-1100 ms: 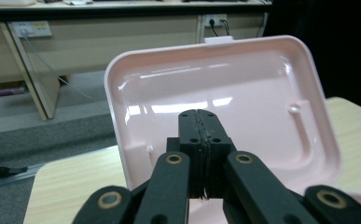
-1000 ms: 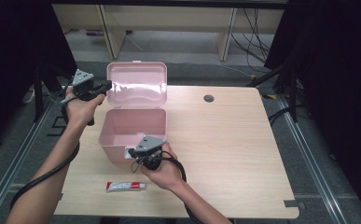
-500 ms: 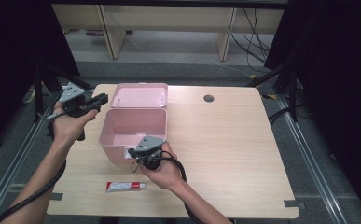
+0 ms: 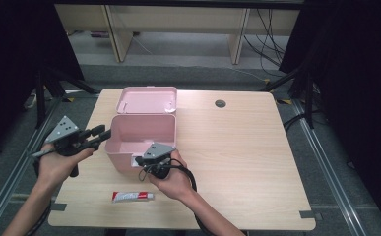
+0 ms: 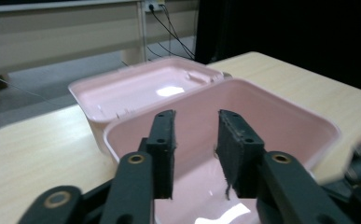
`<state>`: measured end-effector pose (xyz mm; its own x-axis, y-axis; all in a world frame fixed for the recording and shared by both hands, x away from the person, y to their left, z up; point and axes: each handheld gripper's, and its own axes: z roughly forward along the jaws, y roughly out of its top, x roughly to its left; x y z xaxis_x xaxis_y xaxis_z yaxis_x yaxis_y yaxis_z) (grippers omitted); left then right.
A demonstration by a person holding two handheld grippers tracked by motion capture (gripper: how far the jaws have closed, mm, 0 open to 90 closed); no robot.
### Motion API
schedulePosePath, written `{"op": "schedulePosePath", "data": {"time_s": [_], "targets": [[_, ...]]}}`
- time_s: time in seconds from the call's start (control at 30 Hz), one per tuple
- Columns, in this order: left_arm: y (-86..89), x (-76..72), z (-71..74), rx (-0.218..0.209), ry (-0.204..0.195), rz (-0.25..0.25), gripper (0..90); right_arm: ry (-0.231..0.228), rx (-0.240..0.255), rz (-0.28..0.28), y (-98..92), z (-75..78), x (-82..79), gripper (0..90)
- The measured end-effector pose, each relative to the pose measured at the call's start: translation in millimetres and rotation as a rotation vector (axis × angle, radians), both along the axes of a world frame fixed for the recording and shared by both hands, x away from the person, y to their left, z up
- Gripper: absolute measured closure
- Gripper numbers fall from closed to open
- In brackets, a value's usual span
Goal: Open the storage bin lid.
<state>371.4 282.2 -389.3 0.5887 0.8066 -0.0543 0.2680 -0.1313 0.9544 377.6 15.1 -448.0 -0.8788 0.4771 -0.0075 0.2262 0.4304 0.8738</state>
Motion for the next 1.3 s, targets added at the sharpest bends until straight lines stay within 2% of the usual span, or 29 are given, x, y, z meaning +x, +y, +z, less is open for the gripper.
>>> {"op": "schedulePosePath", "data": {"time_s": [0.1, 0.23, 0.3, 0.37, 0.47, 0.57, 0.7, 0.73, 0.77, 0.83, 0.93, 1.23, 1.27, 1.3], "targets": [[5.2, -14.2, -6.1, -0.001, 0.003, -0.015, 58.1, -0.012, -0.007, 0.010, 0.2, 0.0, 0.9, 90.0], [9.6, -37.5, -20.5, -0.027, 0.002, -0.023, 51.7, -0.015, -0.005, 0.008, -0.2, -0.1, 1.0, 90.0], [11.9, -48.6, -29.8, -0.025, 0.012, -0.025, 50.2, -0.003, -0.001, 0.002, -0.1, -0.2, 0.3, 90.0], [13.8, -58.8, -39.7, -0.025, 0.028, -0.021, 49.4, -0.023, 0.004, 0.007, 0.8, -0.8, 1.6, 90.0], [15.6, -71.5, -51.7, -0.016, 0.056, -0.029, 48.3, -0.021, 0.002, 0.008, 0.9, -0.7, 1.5, 90.0], [16.1, -80.0, -60.6, -0.020, 0.057, -0.025, 46.4, -0.026, 0.002, 0.008, 0.8, -0.7, 1.8, 90.0], [13.0, -86.6, -68.0, -0.019, 0.062, -0.029, 45.6, -0.019, 0.000, 0.008, 0.4, -0.8, 1.6, 90.0], [12.0, -86.9, -70.0, -0.026, 0.059, -0.046, 45.3, -0.020, 0.002, 0.010, 0.5, -0.7, 1.7, 90.0], [11.6, -88.3, -70.2, -0.016, 0.066, -0.045, 44.8, -0.025, 0.000, 0.012, 0.4, -0.6, 2.2, 90.0], [9.8, -88.5, -71.2, -0.023, 0.055, -0.055, 44.3, 0.001, -0.002, 0.009, -0.5, 0.3, 1.8, 90.0], [7.9, -90.3, -70.1, -0.012, 0.048, -0.073, 43.7, 0.006, -0.020, 0.011, -0.3, 1.7, 1.6, 90.0], [5.5, -93.2, -69.0, 0.012, 0.048, -0.110, 44.4, 0.013, -0.019, 0.011, 0.0, 1.8, 1.1, 90.0], [5.6, -92.3, -68.9, 0.016, 0.048, -0.115, 44.5, -0.002, -0.020, 0.023, -0.1, 1.7, 2.5, 90.0], [5.2, -92.1, -68.6, 0.020, 0.051, -0.109, 44.6, 0.007, -0.015, 0.012, -0.3, 1.5, 2.0, 90.0]]}}
